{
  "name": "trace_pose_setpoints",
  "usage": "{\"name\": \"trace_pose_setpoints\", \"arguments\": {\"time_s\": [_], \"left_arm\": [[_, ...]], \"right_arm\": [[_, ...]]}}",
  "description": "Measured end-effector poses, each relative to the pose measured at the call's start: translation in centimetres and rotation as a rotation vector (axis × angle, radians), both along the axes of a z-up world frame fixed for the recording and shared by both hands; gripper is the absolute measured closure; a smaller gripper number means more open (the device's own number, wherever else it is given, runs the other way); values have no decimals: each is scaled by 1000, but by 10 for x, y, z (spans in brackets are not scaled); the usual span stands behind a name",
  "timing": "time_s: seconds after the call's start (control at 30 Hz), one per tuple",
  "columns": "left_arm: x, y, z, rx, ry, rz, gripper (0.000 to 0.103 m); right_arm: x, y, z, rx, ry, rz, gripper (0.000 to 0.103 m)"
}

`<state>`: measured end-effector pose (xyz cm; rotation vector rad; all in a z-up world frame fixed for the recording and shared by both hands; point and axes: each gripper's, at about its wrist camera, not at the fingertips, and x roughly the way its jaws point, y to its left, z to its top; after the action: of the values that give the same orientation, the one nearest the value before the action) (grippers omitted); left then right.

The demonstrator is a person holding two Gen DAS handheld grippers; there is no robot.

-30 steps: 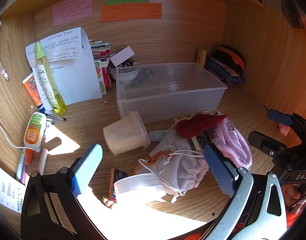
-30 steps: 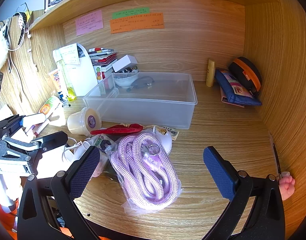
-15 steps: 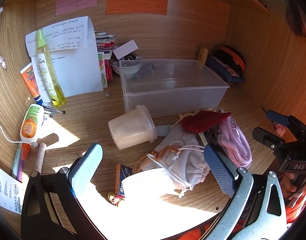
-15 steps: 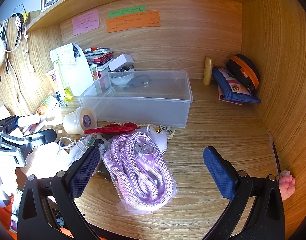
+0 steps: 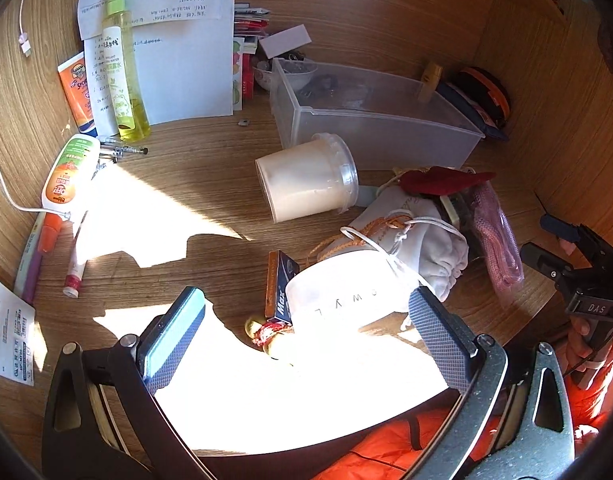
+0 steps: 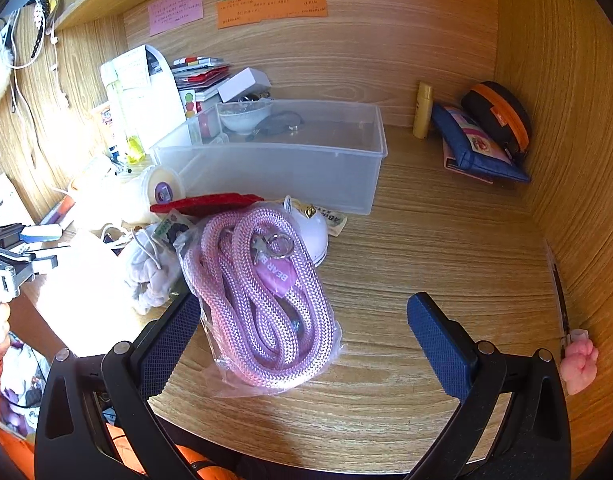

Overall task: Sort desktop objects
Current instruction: 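Move both tools toward the white cup and the bagged pink rope, then grasp the white lidded cup with left tool while right grasps bagged pink rope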

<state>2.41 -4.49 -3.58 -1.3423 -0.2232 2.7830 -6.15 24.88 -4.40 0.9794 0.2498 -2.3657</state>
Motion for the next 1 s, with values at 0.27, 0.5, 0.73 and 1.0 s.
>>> {"name": "trace_pose_setpoints", "arguments": {"time_s": [0.27,0.5,0.73,1.0], "left_arm": [[1,18,-14,-15,-1,7,0],[-7,25,-23,21,-5,17,0],[-9,27,-23,-24,25,57,15],[-3,26,-21,-33,46,49,22]], "right_arm": [[-4,-6,-13,5,-53,40,0],[-18,-20,-22,32,-96,112,0],[-34,-35,-31,49,-164,191,0],[-40,-46,-36,48,-188,226,1]]}}
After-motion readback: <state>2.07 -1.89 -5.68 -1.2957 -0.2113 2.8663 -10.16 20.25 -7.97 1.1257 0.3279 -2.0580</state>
